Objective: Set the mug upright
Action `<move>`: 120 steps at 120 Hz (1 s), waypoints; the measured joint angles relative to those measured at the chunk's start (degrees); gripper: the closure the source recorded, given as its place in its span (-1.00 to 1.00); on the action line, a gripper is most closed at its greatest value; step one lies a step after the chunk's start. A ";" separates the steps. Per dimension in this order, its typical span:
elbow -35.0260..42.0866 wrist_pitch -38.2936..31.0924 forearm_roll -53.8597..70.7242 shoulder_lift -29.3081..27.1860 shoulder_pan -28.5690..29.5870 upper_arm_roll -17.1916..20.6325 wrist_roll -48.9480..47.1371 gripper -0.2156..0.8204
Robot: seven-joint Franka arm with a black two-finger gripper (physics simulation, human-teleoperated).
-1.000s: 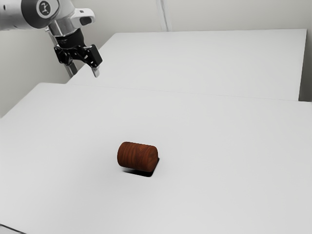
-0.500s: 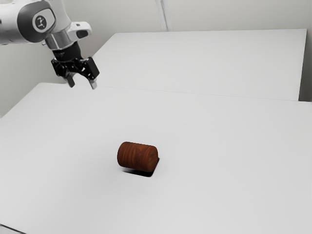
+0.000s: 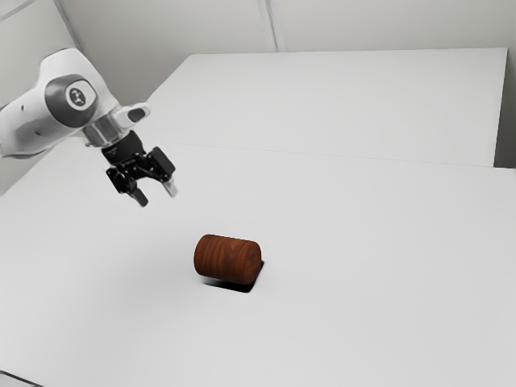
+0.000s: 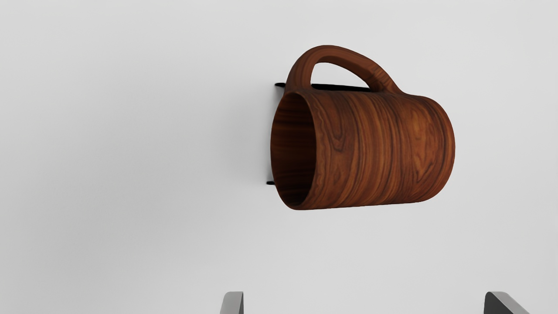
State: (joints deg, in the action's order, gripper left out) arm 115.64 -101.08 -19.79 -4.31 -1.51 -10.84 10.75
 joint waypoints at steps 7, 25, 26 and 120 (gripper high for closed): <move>0.59 -1.43 -2.43 1.22 0.01 -0.37 2.73 -0.58; 2.32 -3.70 -8.29 4.47 0.19 -0.97 9.49 -0.58; 2.44 -3.78 -8.62 4.65 0.22 -0.98 9.85 -0.58; 6.43 1.02 -28.24 14.88 4.57 -1.02 32.52 -0.58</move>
State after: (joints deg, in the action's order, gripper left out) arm 122.08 -100.06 -48.03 10.56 3.06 -11.87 43.27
